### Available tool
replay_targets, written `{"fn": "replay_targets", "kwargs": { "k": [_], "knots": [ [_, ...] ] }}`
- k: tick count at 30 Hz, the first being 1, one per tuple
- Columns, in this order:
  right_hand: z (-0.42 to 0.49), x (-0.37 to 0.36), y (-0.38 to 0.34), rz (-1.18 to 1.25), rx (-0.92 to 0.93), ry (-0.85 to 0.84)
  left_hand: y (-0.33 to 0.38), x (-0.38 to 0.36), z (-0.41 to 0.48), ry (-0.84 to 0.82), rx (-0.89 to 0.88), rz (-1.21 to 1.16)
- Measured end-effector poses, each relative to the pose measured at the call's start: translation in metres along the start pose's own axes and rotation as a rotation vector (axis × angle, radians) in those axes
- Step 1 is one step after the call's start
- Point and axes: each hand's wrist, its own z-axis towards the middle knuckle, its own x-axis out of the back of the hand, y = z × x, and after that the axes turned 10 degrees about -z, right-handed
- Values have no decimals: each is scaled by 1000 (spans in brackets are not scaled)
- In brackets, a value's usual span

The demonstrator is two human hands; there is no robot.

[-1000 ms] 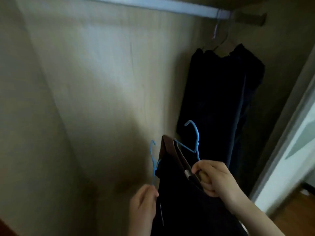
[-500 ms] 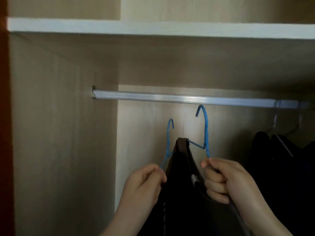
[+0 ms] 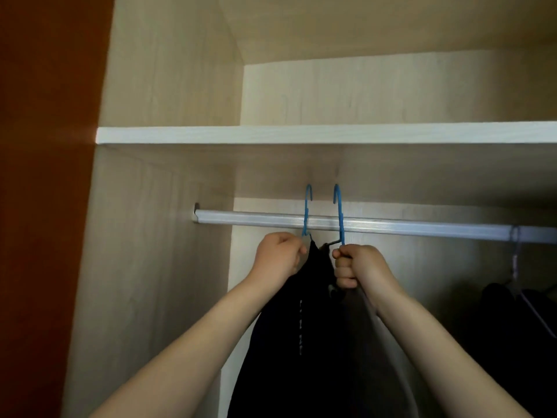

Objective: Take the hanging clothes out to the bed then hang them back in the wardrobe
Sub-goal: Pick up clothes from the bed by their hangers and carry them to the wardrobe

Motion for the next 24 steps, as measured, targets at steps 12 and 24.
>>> {"fn": "replay_targets", "kwargs": {
  "k": [12,24],
  "knots": [
    [29,-26,48,-56,-108,83,-48,35,17,33,144,6],
    [38,-36,62,-72,-89,129,-65,81,26,31,98,-67]
  ]
}}
